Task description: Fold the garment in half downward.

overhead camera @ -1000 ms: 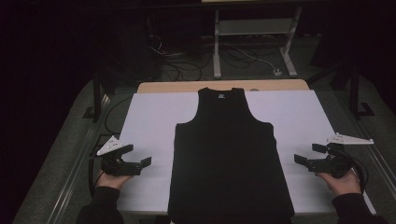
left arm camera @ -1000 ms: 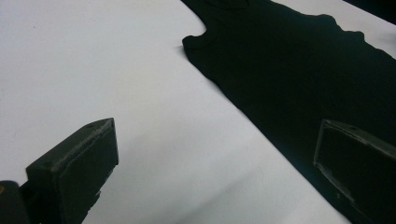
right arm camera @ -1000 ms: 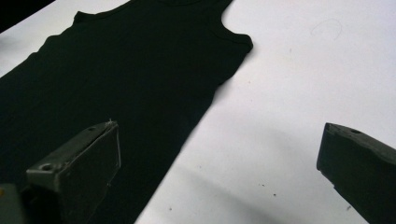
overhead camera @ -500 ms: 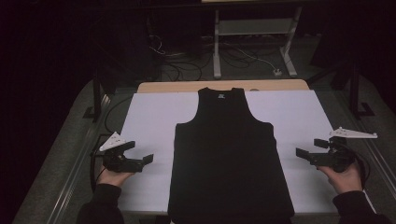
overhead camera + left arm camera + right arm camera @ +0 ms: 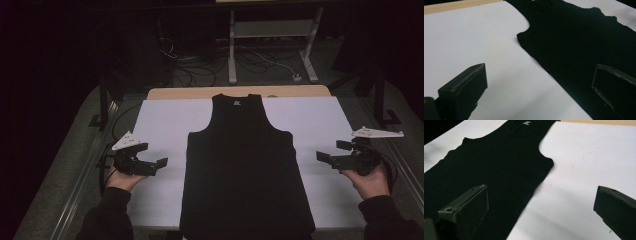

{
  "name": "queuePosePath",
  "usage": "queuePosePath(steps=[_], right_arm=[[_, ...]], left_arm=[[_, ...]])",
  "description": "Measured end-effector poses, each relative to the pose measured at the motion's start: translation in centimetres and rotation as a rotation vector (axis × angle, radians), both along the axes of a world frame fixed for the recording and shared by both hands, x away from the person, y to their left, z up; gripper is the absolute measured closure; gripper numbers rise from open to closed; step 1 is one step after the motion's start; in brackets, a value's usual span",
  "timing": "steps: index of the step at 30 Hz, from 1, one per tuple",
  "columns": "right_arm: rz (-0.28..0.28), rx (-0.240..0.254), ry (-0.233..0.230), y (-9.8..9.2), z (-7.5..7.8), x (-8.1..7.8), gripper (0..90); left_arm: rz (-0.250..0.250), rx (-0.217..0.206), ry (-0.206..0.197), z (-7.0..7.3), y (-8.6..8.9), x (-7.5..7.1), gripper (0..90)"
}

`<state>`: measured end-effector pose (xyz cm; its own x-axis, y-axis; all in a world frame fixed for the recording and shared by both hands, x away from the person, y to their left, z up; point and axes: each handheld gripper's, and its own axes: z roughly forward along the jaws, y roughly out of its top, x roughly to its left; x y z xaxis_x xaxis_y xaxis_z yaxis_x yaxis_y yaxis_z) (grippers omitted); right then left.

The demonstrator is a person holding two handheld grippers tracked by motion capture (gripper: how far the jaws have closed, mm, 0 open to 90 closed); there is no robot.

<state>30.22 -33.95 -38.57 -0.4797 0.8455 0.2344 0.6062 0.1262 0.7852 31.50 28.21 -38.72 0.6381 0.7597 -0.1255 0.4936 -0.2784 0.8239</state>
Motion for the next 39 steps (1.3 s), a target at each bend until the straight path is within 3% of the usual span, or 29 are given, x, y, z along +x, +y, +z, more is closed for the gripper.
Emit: queuePosePath(steps=[18, 39], right_arm=[[0.031, -0.041, 0.014, 0.9, 1.2, 2.4, 0.0], [0.052, -0.067, 0.046, 1.3, 1.8, 5.3, 0.0]], left_arm=[[-0.028, 0.053, 0.024, 1.3, -0.5, 2.2, 0.0], [-0.031, 0.065, 0.055, 1.8, -0.7, 5.1, 0.0]])
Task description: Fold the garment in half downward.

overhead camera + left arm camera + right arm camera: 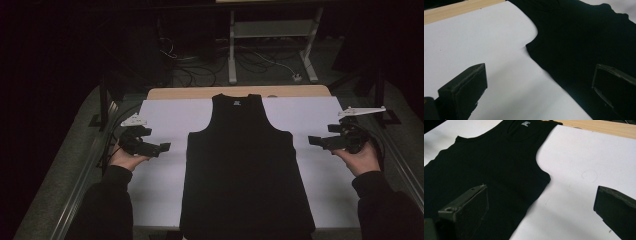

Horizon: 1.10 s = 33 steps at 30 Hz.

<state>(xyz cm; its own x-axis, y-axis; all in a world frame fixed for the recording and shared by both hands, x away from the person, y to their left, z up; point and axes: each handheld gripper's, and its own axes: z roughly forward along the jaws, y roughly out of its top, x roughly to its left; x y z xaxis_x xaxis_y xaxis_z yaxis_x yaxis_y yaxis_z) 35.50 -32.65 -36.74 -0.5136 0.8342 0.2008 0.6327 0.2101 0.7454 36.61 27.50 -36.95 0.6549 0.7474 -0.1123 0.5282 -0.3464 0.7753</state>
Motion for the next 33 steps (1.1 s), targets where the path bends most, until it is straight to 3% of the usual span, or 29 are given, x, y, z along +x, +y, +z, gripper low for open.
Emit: queuePosePath(steps=[22, 33], right_arm=[[0.015, -0.014, 0.019, 0.8, -0.1, 2.4, 0.0], [0.004, -0.021, 0.04, 0.5, -0.8, 3.5, 0.0]], left_arm=[[-0.034, 0.013, 0.012, 0.6, -1.2, 2.7, 0.0], [-0.05, 0.034, 0.043, 0.3, -2.0, 4.0, 0.0]])
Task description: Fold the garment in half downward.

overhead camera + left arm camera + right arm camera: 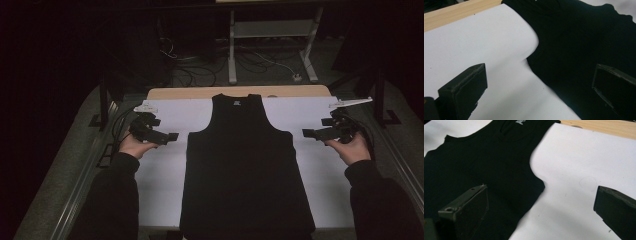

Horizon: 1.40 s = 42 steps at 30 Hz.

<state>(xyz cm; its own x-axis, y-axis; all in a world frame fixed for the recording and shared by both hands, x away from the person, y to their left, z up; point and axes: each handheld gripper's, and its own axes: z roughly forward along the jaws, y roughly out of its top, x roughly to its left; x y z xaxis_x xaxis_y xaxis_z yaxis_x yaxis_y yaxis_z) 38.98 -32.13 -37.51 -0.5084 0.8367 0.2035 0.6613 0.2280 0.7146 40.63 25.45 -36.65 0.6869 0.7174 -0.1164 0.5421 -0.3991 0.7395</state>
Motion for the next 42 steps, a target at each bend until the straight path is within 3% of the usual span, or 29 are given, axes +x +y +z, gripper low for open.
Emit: queuePosePath(steps=[3, 13, 24, 29, 42], right_arm=[[-0.007, 0.003, 0.006, -0.2, -0.3, 0.3, 0.0], [-0.003, 0.001, 0.029, -0.1, -1.3, 1.1, 0.0], [0.012, -0.005, 0.053, 0.8, -2.5, 1.9, 0.0], [0.022, -0.004, 0.065, 1.5, -3.1, 2.1, 0.0], [0.044, -0.002, 0.084, 2.8, -4.6, 2.9, 0.0]], left_arm=[[0.003, 0.015, 0.016, -0.3, 0.1, 0.4, 0.0], [0.018, -0.022, 0.029, -1.7, -0.2, 1.5, 0.0], [0.019, -0.009, 0.064, -3.2, -0.6, 2.4, 0.0], [0.024, -0.024, 0.074, -3.8, -1.0, 2.7, 0.0], [0.009, -0.031, 0.077, -5.0, -1.9, 3.2, 0.0]])
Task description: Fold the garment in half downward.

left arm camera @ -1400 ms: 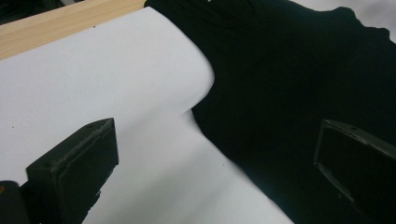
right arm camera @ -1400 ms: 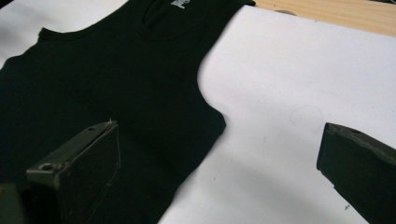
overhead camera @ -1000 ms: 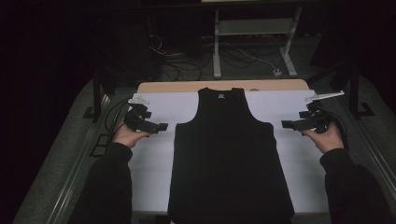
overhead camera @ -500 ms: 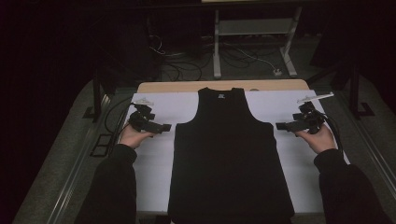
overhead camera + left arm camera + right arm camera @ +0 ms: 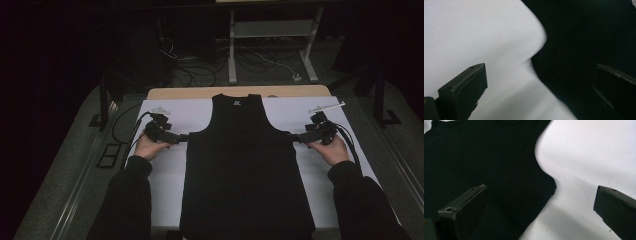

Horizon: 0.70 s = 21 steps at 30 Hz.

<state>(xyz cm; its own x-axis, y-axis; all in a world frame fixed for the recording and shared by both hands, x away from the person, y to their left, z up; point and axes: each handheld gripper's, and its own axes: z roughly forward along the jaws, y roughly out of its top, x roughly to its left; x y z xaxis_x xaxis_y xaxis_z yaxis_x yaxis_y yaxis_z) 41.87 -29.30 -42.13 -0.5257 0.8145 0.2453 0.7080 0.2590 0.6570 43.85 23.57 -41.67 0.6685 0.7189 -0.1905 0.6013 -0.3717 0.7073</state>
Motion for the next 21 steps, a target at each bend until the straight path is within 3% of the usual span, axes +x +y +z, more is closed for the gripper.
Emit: queuePosePath(steps=[21], right_arm=[[-0.002, 0.016, 0.018, 0.9, -2.0, 1.0, 0.0]], left_arm=[[-0.012, -0.035, 0.027, -2.2, -1.3, 0.7, 0.0]])
